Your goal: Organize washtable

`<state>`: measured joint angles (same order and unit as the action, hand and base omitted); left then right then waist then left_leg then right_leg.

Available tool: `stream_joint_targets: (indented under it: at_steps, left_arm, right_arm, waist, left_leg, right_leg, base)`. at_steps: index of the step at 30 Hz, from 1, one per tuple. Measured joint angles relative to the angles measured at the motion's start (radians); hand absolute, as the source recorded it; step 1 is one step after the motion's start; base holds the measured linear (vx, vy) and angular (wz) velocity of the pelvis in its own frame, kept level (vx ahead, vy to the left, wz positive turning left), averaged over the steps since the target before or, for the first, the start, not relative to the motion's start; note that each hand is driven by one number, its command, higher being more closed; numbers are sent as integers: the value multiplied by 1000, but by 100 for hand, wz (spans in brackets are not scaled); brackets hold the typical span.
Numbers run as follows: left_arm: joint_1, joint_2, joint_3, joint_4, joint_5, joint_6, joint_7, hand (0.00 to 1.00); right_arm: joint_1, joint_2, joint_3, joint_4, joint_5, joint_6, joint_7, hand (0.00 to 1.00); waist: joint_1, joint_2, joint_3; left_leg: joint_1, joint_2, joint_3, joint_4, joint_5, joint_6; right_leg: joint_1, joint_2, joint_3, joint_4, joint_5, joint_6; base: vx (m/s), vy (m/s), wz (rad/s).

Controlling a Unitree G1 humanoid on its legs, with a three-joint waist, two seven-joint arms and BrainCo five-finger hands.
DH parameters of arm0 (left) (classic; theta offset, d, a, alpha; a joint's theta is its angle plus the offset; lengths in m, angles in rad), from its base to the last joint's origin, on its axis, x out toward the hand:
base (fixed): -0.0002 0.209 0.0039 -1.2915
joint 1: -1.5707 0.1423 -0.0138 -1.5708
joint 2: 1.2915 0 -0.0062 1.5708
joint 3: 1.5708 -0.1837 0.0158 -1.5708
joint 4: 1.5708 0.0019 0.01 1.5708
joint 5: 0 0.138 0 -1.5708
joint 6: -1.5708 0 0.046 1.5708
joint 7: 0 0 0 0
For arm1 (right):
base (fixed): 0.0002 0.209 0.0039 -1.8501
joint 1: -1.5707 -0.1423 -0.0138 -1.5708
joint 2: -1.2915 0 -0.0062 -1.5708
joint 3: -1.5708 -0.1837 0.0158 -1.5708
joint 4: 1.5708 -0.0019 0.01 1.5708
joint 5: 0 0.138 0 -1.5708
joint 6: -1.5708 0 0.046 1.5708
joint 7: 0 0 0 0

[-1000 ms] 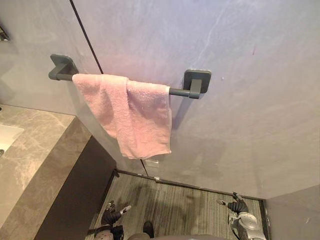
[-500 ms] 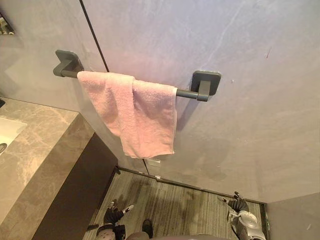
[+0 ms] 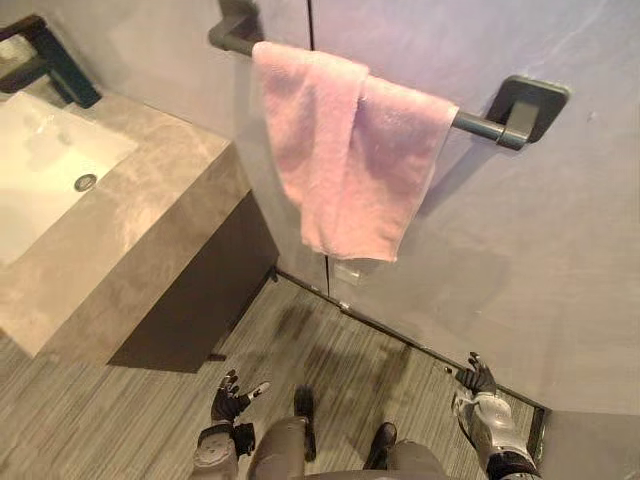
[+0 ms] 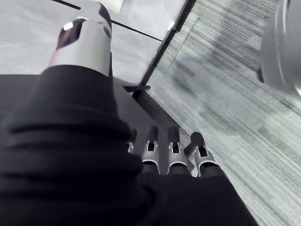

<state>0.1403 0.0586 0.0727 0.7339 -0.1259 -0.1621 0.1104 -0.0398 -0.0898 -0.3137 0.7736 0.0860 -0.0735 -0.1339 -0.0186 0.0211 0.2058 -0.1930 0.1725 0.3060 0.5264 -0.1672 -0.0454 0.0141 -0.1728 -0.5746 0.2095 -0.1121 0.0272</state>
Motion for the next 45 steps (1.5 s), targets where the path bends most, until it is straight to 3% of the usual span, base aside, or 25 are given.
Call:
stream_joint_targets:
  at_steps: [1,2,3,4,5,6,7,10,13,15,17,18,20,21,22,25,28,31,32,38,39,41,42,43,45]
  left_arm:
    - [-25,-8,-5,-2,-1,-1,-1,0]
    - [-34,-8,-9,-4,-3,-2,-1,0]
    - [-60,12,-35,-1,-6,-5,-1,0]
    - [-96,15,-52,15,-9,-1,-4,0]
    - [-103,11,-55,15,-10,-1,-2,0]
    - [-105,16,-60,18,-10,-1,-1,0]
    - [-116,26,-64,18,-10,-1,0,0]
    - [-99,26,-62,18,-10,-2,3,0]
    - [-65,28,-62,34,-8,-2,0,0]
    - [-40,22,-64,39,4,-2,-5,0]
    - [-10,24,-62,51,6,0,-6,0]
    - [7,25,-63,52,12,1,-8,0]
    - [15,26,-63,53,12,1,-17,0]
    - [17,34,-61,47,12,0,-19,0]
    - [14,26,-60,56,11,4,-21,0]
    - [55,31,-31,58,11,5,-18,0]
    - [57,30,-21,58,10,1,-15,0]
    - [64,28,-21,60,9,1,-15,0]
    - [69,27,-20,60,9,1,-16,0]
    - [72,23,-22,-5,-15,-2,-14,0]
    - [71,22,-25,-48,-20,-2,-14,0]
    - [58,20,-27,-76,-20,-2,-14,0]
    - [53,23,-25,-75,-20,2,-13,0]
    - [45,22,-26,-78,-20,2,-13,0]
    - [31,11,-26,-76,-20,1,-16,0]
  right_arm:
    - [-2,-4,-9,-2,22,1,0,0]
    - [1,-5,-13,1,29,3,0,0]
    - [9,-2,-24,24,41,1,0,0]
    - [-7,-7,-43,51,52,-7,-1,0]
    - [-22,-19,-57,59,62,-6,-3,0]
    - [-25,-12,-73,69,62,-6,-7,0]
    - [-27,1,-72,84,62,-2,-10,0]
    - [-28,3,-69,86,60,6,-12,0]
    - [-3,6,-61,88,48,14,-12,0]
    - [12,8,-48,88,26,20,-10,0]
    - [13,12,-30,85,20,20,1,0]
    - [15,16,-26,84,20,20,5,0]
    - [38,16,-24,84,20,23,5,0]
    - [59,22,-25,84,20,26,5,0]
    - [63,25,-34,85,21,29,5,0]
    - [74,26,-37,85,24,23,4,0]
    - [71,28,-27,86,25,20,5,0]
    - [67,31,-26,86,25,19,5,0]
    - [64,31,-21,86,25,14,6,0]
    - [30,44,-2,86,23,11,4,0]
    - [26,42,-5,86,24,10,3,0]
    - [24,40,-12,83,27,3,2,0]
    - [21,37,-15,84,31,2,2,0]
    - [22,37,-25,84,33,2,1,0]
    - [28,19,-43,84,40,2,-6,0]
  waist:
    - [-2,30,-1]
    - [-7,30,-4]
    - [-41,-13,-35]
    - [-47,2,-29]
    - [-48,23,-22]
    - [-48,12,-11]
    - [-46,-1,-6]
    - [-40,11,-8]
    - [-26,4,-5]
    - [-25,-6,-2]
    - [-21,-20,-1]
    - [-22,-23,-2]
    - [-24,-35,-7]
    - [-24,-77,-27]
    - [-22,-81,-30]
    - [-6,-47,-50]
    - [6,-34,-68]
    - [15,-38,-66]
    - [35,-36,-67]
    - [36,-47,-55]
    - [36,-49,-49]
    - [40,-23,-31]
    - [58,-11,-18]
    - [62,-18,-18]
    - [48,-32,0]
  left_leg:
    - [-18,-10,10,-7,6,2]
    - [-16,-28,-13,-51,9,-2]
    - [35,-107,-99,-241,21,-15]
    - [53,-67,-48,-157,-34,2]
    - [124,-66,-60,-255,-45,-12]
    - [144,-88,-63,-295,-16,19]
    - [161,-120,-58,-337,26,-3]
    - [178,-140,-53,-360,47,21]
    - [219,-156,-49,-429,100,35]
    - [239,-157,-57,-442,101,33]
    - [241,-155,-63,-441,95,41]
    - [236,-151,-77,-442,94,44]
    - [208,-156,-119,-435,94,46]
    - [175,-193,-155,-424,96,44]
    - [151,-202,-194,-391,106,43]
    - [152,-174,-252,-394,110,41]
    - [176,-178,-278,-518,195,39]
    - [210,-195,-309,-570,234,53]
    - [212,-200,-318,-583,237,54]
    - [119,-250,-385,-486,240,56]
    - [63,-257,-352,-424,233,52]
    - [5,-193,-130,-338,128,112]
    - [-7,-153,-39,-296,84,145]
    - [-6,-145,36,-298,35,129]
    - [-14,-137,116,-289,17,110]
  right_leg:
    - [-18,7,-14,33,-11,9]
    - [-25,15,3,21,-17,17]
    - [-39,23,37,-64,15,-22]
    - [-35,13,-13,-63,55,-1]
    - [-44,12,-23,-40,56,2]
    - [-48,-4,-21,-26,56,3]
    - [-55,-39,-10,-13,66,21]
    - [-49,-45,15,-28,91,30]
    - [-35,-54,10,-37,109,24]
    - [-18,-57,2,-26,99,27]
    - [-22,-58,28,13,70,30]
    - [-33,-49,69,42,44,53]
    - [-64,-16,231,154,-3,18]
    - [-52,-16,290,156,-112,51]
    - [-66,-12,283,156,-144,60]
    - [-33,52,286,98,-141,57]
    - [-14,73,278,31,-113,51]
    - [19,72,270,-3,-62,22]
    - [31,74,268,-19,-52,15]
    - [59,48,156,-36,-45,17]
    - [62,32,108,-35,-39,16]
    - [83,57,35,-32,-39,15]
    - [97,61,-4,-19,-42,18]
    - [104,45,-42,-17,-43,19]
    - [123,5,-108,-19,-49,30]
  base:
    - [-237,116,68]
    - [-317,69,110]
    - [-238,41,132]
    - [-220,89,124]
    - [-146,164,71]
    - [-180,169,26]
    - [-205,132,15]
    - [-202,65,-4]
    - [-198,6,-2]
    - [-210,-29,11]
    - [-215,-43,11]
    - [-148,-76,53]
    - [-99,-125,102]
    - [-60,-153,140]
    - [-18,-110,121]
    - [58,-95,64]
    - [89,-42,57]
    - [140,20,42]
    - [169,13,28]
    - [75,17,74]
    - [-2,77,145]
    - [-47,98,125]
    - [-43,81,95]
    - [12,71,102]
    - [72,85,141]
